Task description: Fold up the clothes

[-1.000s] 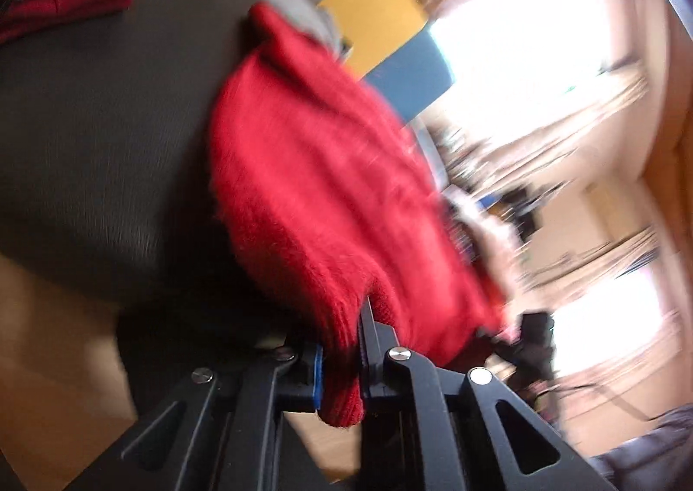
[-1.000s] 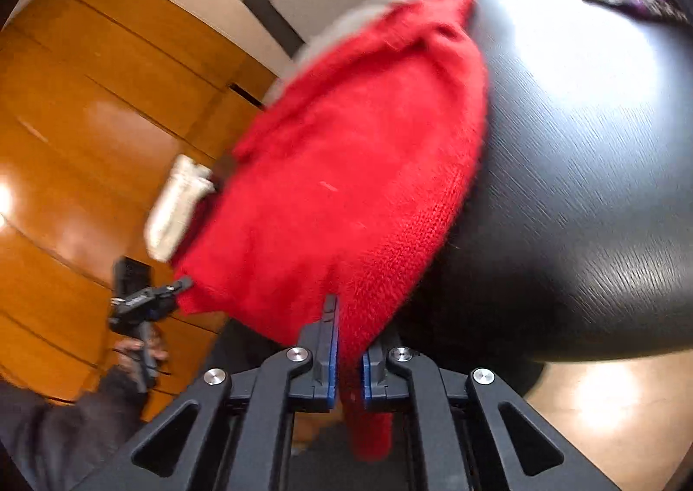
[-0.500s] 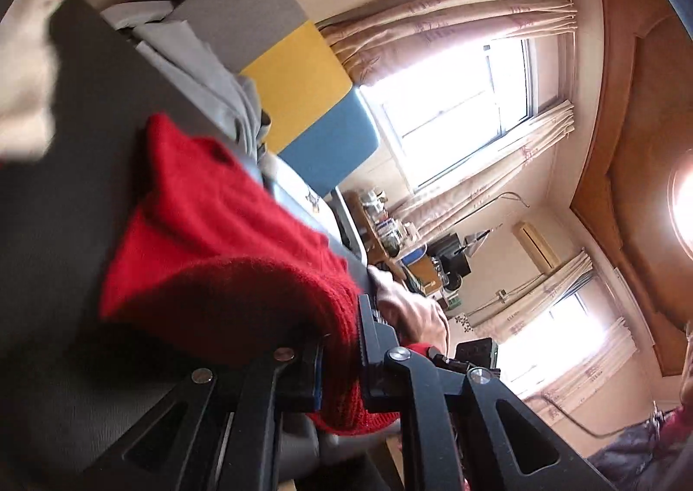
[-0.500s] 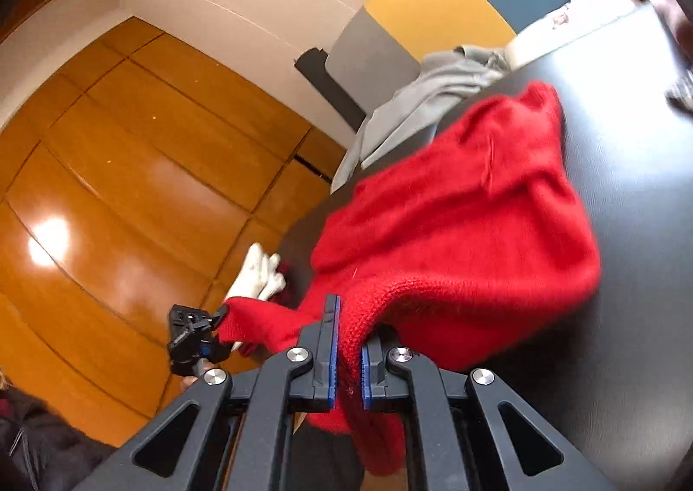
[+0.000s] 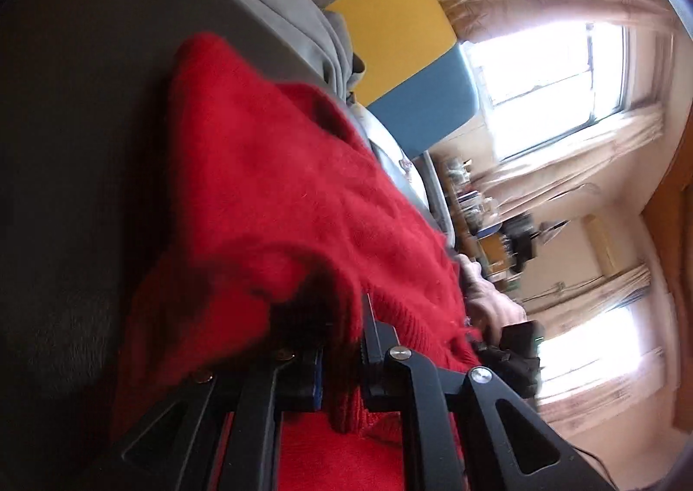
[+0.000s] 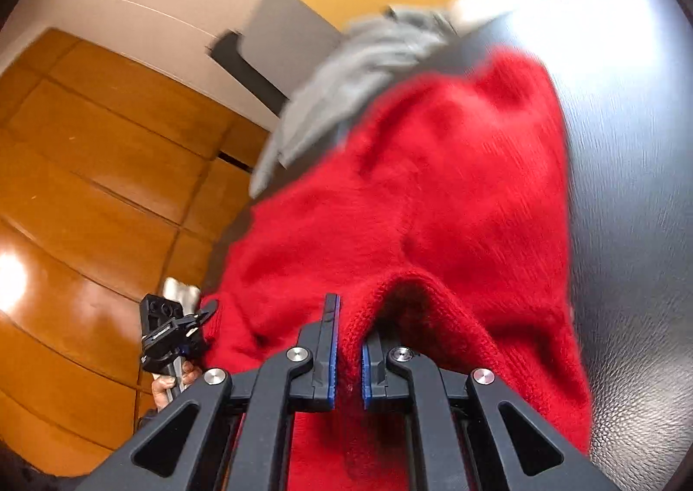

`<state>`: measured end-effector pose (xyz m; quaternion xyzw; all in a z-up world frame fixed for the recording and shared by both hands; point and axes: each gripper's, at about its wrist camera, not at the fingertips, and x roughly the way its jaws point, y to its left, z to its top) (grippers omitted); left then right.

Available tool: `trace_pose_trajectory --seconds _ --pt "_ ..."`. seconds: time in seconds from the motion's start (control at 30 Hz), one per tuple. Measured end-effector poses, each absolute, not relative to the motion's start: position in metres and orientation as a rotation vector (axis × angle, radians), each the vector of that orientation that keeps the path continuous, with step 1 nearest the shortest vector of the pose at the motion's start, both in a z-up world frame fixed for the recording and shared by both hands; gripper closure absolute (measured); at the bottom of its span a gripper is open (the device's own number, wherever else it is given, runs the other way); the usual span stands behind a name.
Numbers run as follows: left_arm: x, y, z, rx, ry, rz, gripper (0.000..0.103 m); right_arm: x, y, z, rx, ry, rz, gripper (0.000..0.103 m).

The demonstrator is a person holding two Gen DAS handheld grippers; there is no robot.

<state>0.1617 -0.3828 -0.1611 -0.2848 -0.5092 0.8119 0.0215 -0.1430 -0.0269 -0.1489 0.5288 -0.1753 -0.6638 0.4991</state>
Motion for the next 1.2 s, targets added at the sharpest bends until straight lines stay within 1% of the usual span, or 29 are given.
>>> trace_pose_trajectory --seconds 0.1,0.2,0.47,0.53,0.57,0.73,0.87,1.0,1.07,1.1,1.13,1.17,1.2 --pt "0.178 -0.371 -0.162 -0.903 -1.536 2.554 0.094 -0.131 -0.017 -0.158 1.279 -0.423 -1.593 0.098" --pt "0.195 -0.357 -0.160 -0.946 -1.505 2.565 0.094 -0.111 -0.007 -0.157 1.282 -0.373 -1.581 0.098" --pt "0.261 -0.324 -0.154 -0.944 -1.545 2.550 0.094 -0.063 0.023 -0.154 1.316 -0.315 -1.543 0.098" --pt "0.271 -0.321 -0.146 -0.921 -1.555 2.544 0.094 -0.053 0.030 -0.150 1.321 -0.299 -1.540 0.096" --pt "0.276 -0.319 -0.141 -0.902 -1.554 2.545 0.094 -0.049 0.033 -0.146 1.320 -0.298 -1.536 0.093" --pt "0.303 -0.314 -0.103 -0.735 -1.523 2.556 0.094 -0.035 0.044 -0.100 1.187 -0.358 -1.477 0.093" --pt "0.308 -0.329 -0.075 -0.608 -1.509 2.567 0.094 -0.041 0.046 -0.067 1.083 -0.414 -1.496 0.093" --pt "0.279 -0.357 -0.079 -0.590 -1.621 2.573 0.093 -0.073 0.028 -0.064 1.074 -0.520 -1.564 0.092" --pt "0.262 -0.372 -0.085 -0.608 -1.688 2.573 0.093 -0.094 0.019 -0.082 1.144 -0.555 -1.600 0.091" --pt "0.253 -0.379 -0.099 -0.659 -1.731 2.565 0.093 -0.104 0.016 -0.093 1.187 -0.568 -1.617 0.090" --pt "0.246 -0.384 -0.113 -0.711 -1.776 2.557 0.093 -0.113 0.012 -0.106 1.235 -0.581 -1.631 0.088" --pt "0.236 -0.389 -0.128 -0.763 -1.810 2.538 0.093 -0.118 0.010 -0.120 1.281 -0.594 -1.638 0.083" --pt "0.228 -0.393 -0.143 -0.809 -1.845 2.520 0.093 -0.121 0.011 -0.132 1.316 -0.619 -1.634 0.080"
